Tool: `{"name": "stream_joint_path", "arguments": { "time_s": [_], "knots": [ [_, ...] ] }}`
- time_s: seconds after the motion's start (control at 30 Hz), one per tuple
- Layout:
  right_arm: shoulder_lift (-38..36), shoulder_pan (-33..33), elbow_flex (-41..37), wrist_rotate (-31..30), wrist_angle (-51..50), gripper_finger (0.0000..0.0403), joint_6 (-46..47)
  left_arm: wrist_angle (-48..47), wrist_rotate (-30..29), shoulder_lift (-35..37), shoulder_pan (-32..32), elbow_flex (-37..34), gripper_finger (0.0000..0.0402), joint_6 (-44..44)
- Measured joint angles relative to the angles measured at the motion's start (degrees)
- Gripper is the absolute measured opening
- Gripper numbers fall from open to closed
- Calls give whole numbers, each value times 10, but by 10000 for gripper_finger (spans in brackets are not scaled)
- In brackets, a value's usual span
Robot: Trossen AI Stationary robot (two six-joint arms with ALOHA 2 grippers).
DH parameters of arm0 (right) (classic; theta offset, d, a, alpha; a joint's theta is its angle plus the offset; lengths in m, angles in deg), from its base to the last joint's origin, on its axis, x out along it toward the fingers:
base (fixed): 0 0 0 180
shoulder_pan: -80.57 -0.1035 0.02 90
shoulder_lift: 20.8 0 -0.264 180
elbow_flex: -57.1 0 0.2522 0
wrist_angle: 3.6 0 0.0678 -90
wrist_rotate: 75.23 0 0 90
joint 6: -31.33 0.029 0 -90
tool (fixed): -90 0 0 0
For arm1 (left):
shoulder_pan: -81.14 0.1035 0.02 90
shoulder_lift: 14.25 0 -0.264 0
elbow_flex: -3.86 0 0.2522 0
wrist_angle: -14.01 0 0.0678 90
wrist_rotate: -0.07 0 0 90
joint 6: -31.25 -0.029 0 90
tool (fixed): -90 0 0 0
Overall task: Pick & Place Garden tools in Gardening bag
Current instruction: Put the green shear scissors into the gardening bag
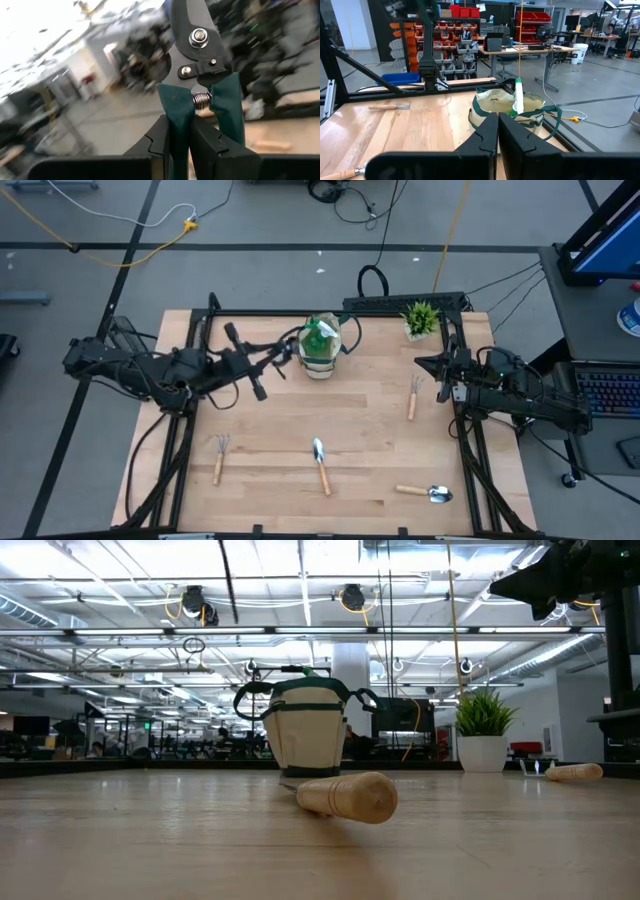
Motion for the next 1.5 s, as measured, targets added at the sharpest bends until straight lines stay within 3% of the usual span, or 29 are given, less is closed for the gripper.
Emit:
{"name": "stream_joint_path", "arguments": {
  "time_s": [0.37,0.87,1.5],
  "knots": [
    [0,0,0,0,0,4,0,-43,-170,-32,-7,0,50,7],
    [0,0,0,0,0,4,0,-38,-406,-80,-6,0,49,-80],
    [0,0,0,0,0,4,0,21,-406,-74,-6,8,49,-187]
  ]
}}
